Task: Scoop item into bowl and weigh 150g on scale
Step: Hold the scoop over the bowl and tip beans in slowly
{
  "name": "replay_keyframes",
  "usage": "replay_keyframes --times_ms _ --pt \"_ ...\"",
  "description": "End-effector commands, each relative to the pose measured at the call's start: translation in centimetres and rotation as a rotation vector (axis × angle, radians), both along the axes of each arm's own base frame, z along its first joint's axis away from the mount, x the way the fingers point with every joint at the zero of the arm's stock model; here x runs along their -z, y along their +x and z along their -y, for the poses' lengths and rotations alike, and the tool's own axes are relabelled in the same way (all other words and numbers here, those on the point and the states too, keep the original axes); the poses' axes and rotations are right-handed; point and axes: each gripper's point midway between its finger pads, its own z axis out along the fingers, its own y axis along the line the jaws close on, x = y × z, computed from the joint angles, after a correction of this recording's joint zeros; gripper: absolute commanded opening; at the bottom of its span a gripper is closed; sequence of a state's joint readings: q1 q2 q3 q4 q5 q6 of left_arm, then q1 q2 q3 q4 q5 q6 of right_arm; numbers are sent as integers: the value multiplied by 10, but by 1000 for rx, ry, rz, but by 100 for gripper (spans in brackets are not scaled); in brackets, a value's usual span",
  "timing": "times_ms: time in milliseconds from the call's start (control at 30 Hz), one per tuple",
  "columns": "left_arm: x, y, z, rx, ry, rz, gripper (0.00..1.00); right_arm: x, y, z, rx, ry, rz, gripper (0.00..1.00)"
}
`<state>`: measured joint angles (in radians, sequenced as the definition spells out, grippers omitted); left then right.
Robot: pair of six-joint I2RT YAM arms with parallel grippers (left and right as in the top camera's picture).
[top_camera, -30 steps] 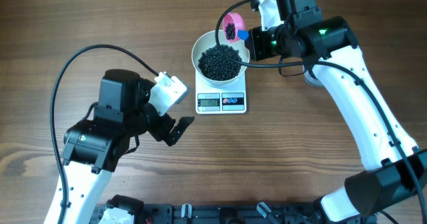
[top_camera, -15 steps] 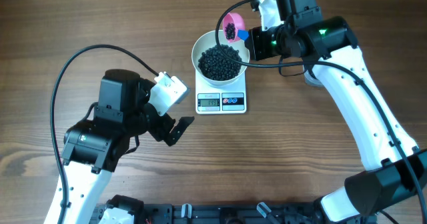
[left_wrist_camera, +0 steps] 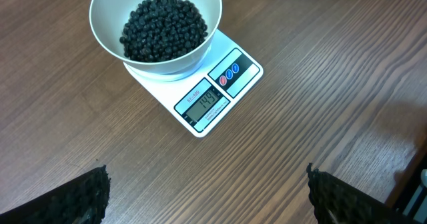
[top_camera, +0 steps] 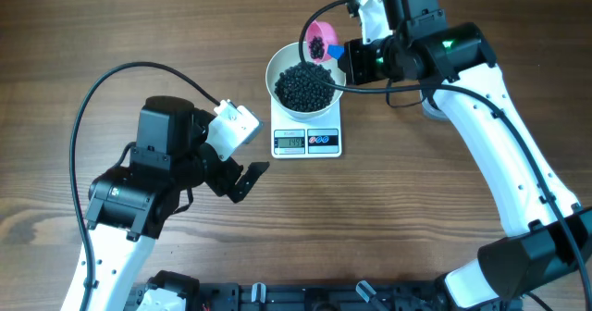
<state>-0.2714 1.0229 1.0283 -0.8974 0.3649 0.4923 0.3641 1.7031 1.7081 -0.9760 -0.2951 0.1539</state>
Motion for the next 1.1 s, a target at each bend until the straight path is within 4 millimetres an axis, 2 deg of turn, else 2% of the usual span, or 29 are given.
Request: replay_keyframes --times_ms 0,33,100,200,233,367,433,467,633,667,700,833,933,967,1000,1033,1067 --pt "-7 2 0 -5 -14 13 100 -15 2 0 18 51 25 4" --pt "-7 2 0 -5 -14 14 100 -13 3 6 38 26 25 4" --pt "-7 2 0 -5 -14 13 100 -16 3 2 46 65 13 4" --pt "-7 2 0 -5 -14 14 100 -6 -4 12 62 13 -27 4" --pt "-7 2 0 -5 -14 13 100 -7 -6 5 26 52 -37 4" --pt "-7 2 0 -6 -14 13 100 -4 -5 8 12 22 -24 4" --pt "-7 2 0 -5 -14 14 100 -5 -5 1 -5 60 -35 4" --pt "-7 2 0 -5 -14 13 100 -1 -6 6 -12 25 -31 4" --pt "-7 2 0 -6 -14 14 100 -7 -2 -3 15 103 -49 4" --pt "-7 2 0 -5 -14 13 100 -5 -4 -1 -1 77 -42 4" --pt "-7 2 0 -5 -14 13 100 -5 -1 3 60 86 -57 4" --pt "-7 2 0 -5 -14 13 100 -7 -1 -8 77 166 -107 4" --pt "-7 2 0 -5 -14 13 100 -3 -2 -7 58 141 -102 4" --pt "-7 2 0 -5 -14 14 100 0 -3 0 91 118 -113 4" --pt "-7 2 0 -5 -14 13 100 0 -2 -3 105 140 -131 4" --pt "-7 2 0 -5 -14 14 100 4 -8 -4 56 120 -136 4" --pt "-7 2 0 -5 -14 13 100 8 -10 2 90 97 -155 4"
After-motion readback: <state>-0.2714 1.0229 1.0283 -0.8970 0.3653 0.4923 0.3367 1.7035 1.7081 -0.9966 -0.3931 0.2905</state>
